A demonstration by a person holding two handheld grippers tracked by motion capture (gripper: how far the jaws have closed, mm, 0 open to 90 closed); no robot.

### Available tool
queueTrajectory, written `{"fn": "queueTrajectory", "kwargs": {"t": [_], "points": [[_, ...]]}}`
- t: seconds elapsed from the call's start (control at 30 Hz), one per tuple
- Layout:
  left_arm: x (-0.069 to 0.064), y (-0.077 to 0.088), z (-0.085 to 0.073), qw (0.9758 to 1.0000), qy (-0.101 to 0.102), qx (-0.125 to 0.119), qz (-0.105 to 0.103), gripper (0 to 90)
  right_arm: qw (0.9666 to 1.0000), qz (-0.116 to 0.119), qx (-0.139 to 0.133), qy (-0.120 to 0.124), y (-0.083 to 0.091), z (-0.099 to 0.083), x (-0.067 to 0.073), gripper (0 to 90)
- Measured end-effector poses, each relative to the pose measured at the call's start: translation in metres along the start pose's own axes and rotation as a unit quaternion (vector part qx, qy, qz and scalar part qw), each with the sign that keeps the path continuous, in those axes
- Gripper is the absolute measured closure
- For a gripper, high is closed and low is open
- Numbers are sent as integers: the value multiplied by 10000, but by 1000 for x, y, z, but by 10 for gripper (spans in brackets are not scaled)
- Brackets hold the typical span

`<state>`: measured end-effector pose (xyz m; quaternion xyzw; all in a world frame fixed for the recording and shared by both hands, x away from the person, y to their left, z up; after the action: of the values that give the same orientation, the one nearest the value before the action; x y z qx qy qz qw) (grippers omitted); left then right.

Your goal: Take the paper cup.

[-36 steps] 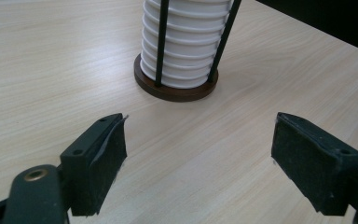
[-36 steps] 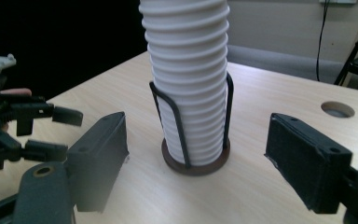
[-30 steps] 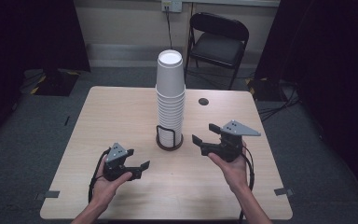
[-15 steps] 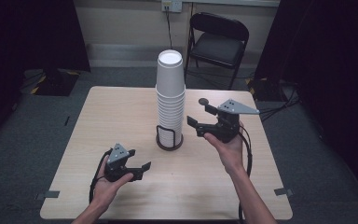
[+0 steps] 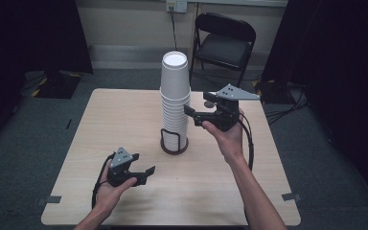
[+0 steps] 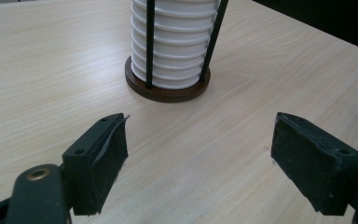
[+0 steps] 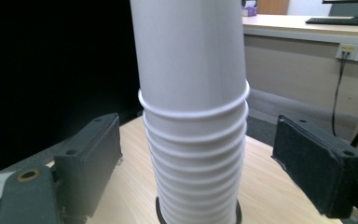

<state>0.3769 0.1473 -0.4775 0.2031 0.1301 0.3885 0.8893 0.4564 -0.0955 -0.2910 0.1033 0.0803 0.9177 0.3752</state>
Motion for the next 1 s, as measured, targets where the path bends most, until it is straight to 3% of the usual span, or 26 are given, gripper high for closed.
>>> {"fn": "queueTrajectory", "kwargs": {"t": [0.73,0.87,1.0], "points": [[2,0,0,10000,-29,8,1,184,9996,108,-214,129,-39,42,8,131],[2,0,0,10000,-6,1,10,184,9996,83,-143,209,-46,45,8,130],[1,-1,0,10000,-32,15,-7,185,9998,79,-99,141,-55,48,7,129]]}}
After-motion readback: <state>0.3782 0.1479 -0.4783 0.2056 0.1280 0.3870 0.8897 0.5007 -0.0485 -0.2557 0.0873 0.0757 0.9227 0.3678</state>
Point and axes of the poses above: each handheld gripper's, and its own axes: y roughly backward along the jaws, z roughly out of its top, x roughly to its left, the point moved 5 cm from there along -y, roughly forward along the jaws, and after that the axes turned 4 degrees about -y, right-handed, at the moved point
